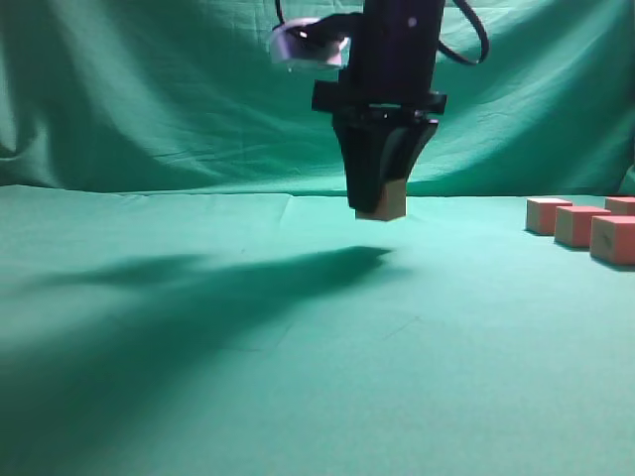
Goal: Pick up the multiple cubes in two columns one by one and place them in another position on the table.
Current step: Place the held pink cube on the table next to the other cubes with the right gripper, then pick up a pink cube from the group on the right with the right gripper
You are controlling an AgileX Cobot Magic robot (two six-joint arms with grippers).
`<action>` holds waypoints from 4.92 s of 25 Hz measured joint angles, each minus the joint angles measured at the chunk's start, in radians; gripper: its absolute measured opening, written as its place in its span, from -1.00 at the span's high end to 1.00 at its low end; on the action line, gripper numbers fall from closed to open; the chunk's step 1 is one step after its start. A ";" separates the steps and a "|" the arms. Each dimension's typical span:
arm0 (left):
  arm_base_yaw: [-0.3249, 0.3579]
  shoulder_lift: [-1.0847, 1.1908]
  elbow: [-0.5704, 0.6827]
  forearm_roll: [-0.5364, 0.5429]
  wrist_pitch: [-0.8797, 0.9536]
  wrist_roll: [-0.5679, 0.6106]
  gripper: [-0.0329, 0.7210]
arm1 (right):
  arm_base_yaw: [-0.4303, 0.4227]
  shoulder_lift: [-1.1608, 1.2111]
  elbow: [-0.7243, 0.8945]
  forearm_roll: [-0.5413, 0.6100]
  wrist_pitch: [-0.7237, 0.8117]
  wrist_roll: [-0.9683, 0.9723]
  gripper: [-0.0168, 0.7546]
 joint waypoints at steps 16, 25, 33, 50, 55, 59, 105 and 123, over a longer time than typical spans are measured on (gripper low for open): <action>0.000 0.000 0.000 0.000 0.000 0.000 0.91 | 0.002 0.047 -0.004 -0.044 -0.028 0.024 0.24; 0.000 0.000 0.000 0.000 0.000 0.000 0.91 | 0.002 0.058 -0.004 -0.049 -0.041 0.090 0.24; 0.000 0.000 0.000 0.000 0.000 0.000 0.91 | 0.002 0.070 -0.009 -0.051 -0.039 0.100 0.11; 0.000 0.000 0.000 0.000 0.000 0.000 0.91 | 0.002 0.040 -0.332 -0.053 0.157 0.230 -0.60; 0.000 0.000 0.000 0.000 0.000 0.000 0.91 | -0.002 -0.078 -0.332 -0.053 0.168 0.302 -0.53; 0.000 0.000 0.000 0.000 0.000 0.000 0.91 | -0.034 -0.233 -0.261 -0.068 0.168 0.370 -0.53; 0.000 0.000 0.000 0.000 0.000 0.000 0.91 | -0.555 -0.608 1.056 -0.092 -0.421 0.511 -0.11; 0.000 0.000 0.000 0.000 0.000 0.000 0.91 | -0.452 -0.652 0.843 -0.086 -0.095 0.486 0.28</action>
